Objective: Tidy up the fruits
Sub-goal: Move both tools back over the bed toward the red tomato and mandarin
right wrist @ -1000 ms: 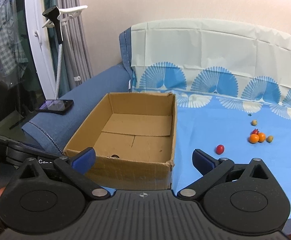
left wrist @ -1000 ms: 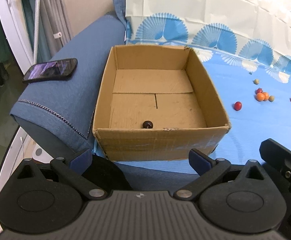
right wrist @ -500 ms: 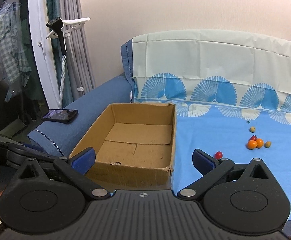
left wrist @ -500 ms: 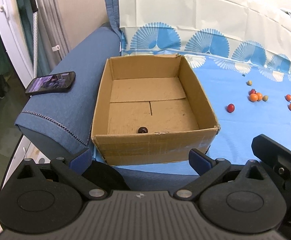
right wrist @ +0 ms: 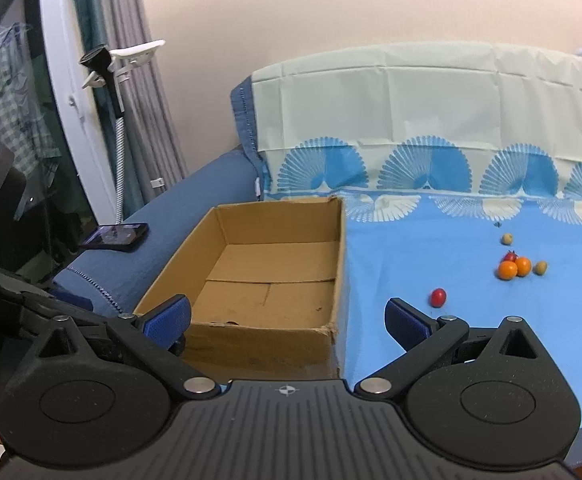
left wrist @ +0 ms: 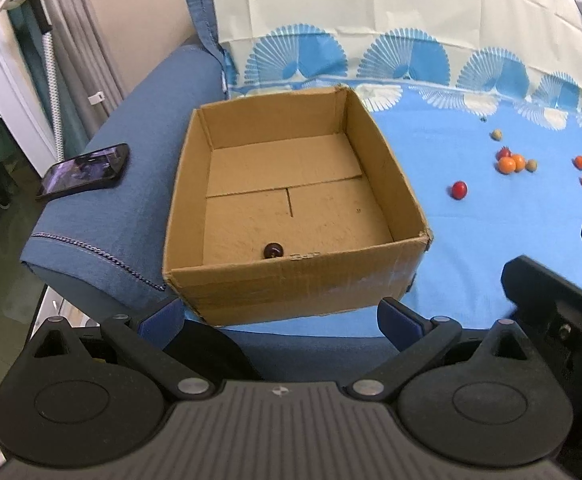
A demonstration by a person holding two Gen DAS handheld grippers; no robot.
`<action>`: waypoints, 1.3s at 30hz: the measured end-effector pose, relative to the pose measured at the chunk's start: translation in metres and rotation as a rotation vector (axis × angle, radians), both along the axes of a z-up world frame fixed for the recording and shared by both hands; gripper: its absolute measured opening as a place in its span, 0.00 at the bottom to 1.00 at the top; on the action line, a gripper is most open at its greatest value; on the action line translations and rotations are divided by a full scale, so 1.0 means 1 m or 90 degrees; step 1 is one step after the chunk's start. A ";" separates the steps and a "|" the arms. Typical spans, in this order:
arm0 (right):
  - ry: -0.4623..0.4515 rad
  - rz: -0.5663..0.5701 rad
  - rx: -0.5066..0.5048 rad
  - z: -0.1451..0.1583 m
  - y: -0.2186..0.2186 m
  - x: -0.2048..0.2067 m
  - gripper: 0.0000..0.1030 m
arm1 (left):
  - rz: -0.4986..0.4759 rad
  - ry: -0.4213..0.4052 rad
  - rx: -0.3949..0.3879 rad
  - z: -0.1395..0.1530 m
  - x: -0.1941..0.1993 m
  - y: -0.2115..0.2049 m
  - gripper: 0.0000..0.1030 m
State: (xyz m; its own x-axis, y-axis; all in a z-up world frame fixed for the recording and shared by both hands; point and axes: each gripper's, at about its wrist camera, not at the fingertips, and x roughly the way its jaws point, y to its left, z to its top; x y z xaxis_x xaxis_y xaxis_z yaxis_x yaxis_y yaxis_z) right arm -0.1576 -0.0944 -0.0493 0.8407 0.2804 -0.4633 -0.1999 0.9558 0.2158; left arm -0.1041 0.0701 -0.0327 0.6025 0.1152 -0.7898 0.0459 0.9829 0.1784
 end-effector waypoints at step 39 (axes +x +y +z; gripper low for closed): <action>0.174 -0.599 -0.003 -0.201 -0.455 0.232 0.99 | -0.123 0.120 -0.049 -0.181 0.258 -0.264 1.00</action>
State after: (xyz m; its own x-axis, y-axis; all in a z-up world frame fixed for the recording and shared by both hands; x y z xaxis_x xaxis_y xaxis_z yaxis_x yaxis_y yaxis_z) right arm 0.0742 -0.5491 -0.2499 0.5840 -0.4517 -0.6745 0.7005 0.7002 0.1375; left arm 0.1537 -0.1940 -0.2138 0.4492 -0.0522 -0.8919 0.2591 0.9630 0.0741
